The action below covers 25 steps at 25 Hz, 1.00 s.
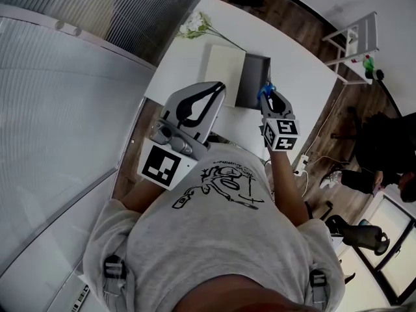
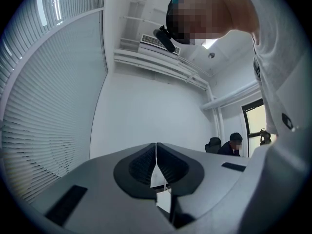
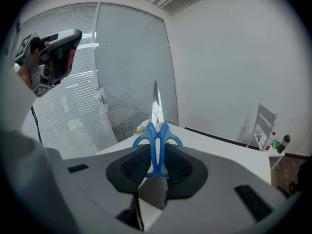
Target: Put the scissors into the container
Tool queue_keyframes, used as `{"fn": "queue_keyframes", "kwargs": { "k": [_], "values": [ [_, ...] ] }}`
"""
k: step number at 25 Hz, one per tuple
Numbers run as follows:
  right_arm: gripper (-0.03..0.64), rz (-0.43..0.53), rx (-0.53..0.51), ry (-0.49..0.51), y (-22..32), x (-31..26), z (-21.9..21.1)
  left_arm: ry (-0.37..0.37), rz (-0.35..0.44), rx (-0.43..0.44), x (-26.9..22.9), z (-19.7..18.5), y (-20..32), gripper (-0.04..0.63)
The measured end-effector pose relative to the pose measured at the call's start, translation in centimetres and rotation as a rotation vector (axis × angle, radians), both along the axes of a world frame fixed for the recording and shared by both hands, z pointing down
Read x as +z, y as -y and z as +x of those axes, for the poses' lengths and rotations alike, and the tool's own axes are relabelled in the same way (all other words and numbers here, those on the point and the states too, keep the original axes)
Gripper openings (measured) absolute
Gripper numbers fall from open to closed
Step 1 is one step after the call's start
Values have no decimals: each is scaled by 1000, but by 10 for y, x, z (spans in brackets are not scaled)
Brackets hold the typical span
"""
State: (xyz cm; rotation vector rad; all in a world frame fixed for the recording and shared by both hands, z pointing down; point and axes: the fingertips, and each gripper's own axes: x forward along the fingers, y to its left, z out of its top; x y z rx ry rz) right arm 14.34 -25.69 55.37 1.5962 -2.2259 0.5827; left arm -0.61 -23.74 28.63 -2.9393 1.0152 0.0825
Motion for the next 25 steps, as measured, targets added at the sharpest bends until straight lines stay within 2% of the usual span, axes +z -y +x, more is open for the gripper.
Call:
{"fn": "queue_keyframes", "kwargs": {
  "k": [9,15,25],
  "values": [
    [91,-123,30,26,15,56,3,-2,-15,-6,4,-3,6,21],
    [91,-212,86,82,27,92,7,-4,-22,-4,5,-3,9,21],
    [91,-341,129,85,41,139,8,0,-34,-5,11,-6,12,21]
  ]
}}
